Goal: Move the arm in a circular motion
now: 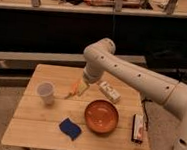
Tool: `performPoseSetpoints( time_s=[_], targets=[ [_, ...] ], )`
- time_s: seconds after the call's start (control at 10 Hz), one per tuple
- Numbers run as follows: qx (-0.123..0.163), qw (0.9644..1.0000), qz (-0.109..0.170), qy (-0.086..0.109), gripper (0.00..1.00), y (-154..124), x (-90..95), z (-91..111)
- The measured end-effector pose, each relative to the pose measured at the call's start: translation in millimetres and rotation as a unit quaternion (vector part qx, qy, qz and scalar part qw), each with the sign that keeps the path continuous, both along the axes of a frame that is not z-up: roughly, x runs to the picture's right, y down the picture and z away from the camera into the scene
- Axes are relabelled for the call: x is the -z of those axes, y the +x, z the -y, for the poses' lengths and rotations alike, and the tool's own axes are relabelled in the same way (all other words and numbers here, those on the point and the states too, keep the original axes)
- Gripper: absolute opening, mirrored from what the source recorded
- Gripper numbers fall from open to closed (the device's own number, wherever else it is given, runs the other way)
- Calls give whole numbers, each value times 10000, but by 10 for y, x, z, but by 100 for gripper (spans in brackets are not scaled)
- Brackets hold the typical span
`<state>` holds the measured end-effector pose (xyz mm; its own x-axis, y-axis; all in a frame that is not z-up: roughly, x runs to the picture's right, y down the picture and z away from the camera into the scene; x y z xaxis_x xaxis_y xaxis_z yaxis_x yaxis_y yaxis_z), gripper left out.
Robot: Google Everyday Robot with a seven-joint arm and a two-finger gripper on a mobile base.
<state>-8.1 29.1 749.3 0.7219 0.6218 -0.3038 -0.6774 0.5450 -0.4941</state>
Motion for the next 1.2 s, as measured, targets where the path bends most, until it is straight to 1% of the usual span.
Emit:
performPoseSetpoints(
  time_s=[0.1,0.3,1.0,1.2],
  targets=[
    [-34,9999,-90,-87,80,87,-107,84],
    [-87,9995,-217,-192,80,229,-229,183],
    [-98,9994,-251,-210,80,267,-248,196],
    [-250,9990,-299,-234,80,418,-254,174]
  ],
)
